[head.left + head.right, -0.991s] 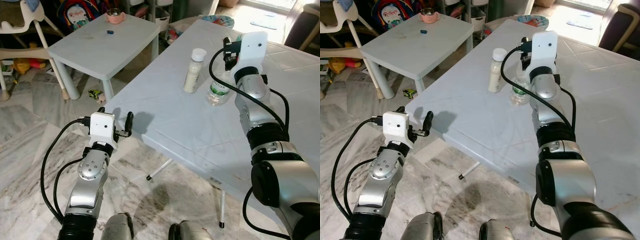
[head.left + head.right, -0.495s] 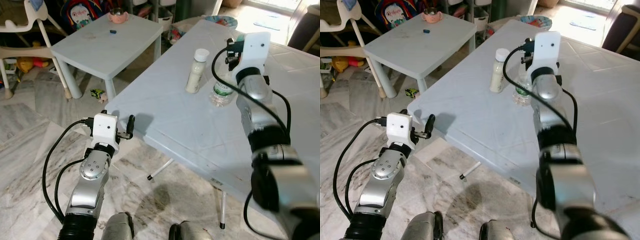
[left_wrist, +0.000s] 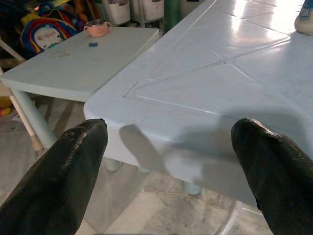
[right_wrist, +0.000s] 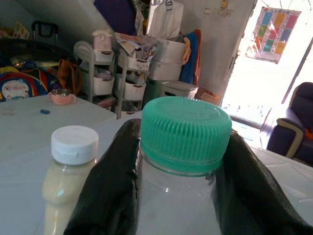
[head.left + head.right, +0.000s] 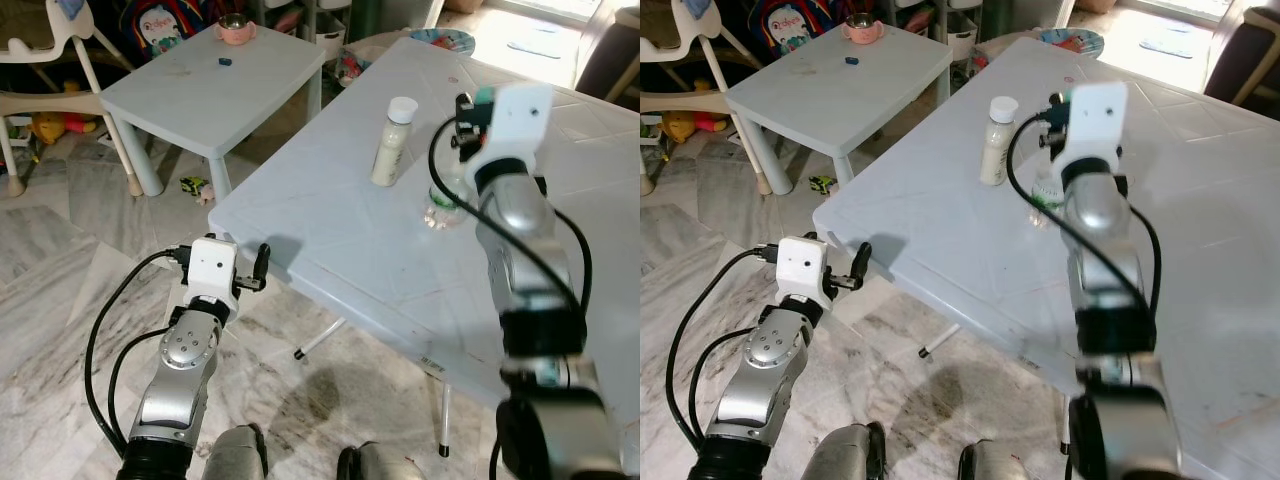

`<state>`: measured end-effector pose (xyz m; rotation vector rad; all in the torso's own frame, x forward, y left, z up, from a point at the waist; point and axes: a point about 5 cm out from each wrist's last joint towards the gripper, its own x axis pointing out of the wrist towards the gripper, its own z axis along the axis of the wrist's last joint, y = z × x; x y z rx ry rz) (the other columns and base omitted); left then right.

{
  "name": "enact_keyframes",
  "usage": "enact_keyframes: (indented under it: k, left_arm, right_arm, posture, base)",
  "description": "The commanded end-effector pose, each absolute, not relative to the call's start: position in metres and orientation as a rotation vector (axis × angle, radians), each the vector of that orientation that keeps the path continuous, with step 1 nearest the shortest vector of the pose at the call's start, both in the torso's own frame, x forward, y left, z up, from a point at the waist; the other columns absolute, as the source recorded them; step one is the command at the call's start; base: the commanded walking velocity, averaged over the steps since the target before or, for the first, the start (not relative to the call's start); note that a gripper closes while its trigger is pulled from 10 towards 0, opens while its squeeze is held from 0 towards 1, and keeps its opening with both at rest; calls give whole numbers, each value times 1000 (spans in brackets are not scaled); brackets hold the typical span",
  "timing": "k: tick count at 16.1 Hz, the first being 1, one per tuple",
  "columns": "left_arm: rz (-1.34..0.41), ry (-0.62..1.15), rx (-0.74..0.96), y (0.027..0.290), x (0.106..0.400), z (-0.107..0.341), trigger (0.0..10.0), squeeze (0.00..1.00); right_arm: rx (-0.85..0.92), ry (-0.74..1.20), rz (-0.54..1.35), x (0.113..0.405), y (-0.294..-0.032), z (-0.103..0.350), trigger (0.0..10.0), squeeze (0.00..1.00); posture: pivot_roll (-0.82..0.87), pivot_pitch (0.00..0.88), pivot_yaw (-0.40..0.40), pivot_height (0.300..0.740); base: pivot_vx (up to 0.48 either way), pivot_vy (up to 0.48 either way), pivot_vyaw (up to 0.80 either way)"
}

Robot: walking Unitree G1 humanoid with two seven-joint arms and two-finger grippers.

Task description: Restocking fridge

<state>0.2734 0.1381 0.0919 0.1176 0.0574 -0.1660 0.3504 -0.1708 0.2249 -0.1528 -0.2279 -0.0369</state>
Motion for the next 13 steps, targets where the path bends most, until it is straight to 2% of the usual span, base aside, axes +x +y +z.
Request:
enact_keyframes:
  k: [1, 2, 3, 6, 8, 11, 13]
  left_arm:
    - [-175, 64, 125, 137, 272, 92, 10000, 0]
    - [-177, 67, 125, 136, 273, 91, 10000, 0]
    - [-180, 67, 125, 135, 275, 92, 10000, 0]
    - [-207, 49, 126, 127, 280, 98, 10000, 0]
    - [-170, 47, 134, 134, 284, 99, 10000, 0]
    - [-146, 55, 129, 138, 285, 96, 10000, 0]
    - [-141, 50, 121, 136, 285, 96, 10000, 0]
  right_arm:
    - [-134, -63, -10, 346, -169, 191, 4431, 0]
    - [-119, -64, 8, 344, -166, 190, 9137, 0]
    - [-118, -83, 36, 343, -162, 192, 10000, 0]
    - [-232, -141, 184, 337, -145, 201, 10000, 0]
    - [-210, -113, 289, 326, -134, 194, 10000, 0]
    - [-235, -135, 364, 314, -126, 188, 10000, 0]
    - [-199, -145, 342, 312, -126, 184, 10000, 0]
  posture:
    - [31, 114, -18, 740]
    - [29, 113, -18, 740]
    - [28, 113, -12, 740]
    - [33, 110, 0, 740]
    - [32, 108, 0, 740]
    - [20, 96, -8, 740]
    - [23, 90, -23, 740]
  base:
    - [0, 0, 0]
    - [0, 0, 0]
    - [0, 0, 0]
    - [-80, 0, 0]
    - [-264, 0, 0]
    - [-280, 0, 0]
    - [-281, 0, 0]
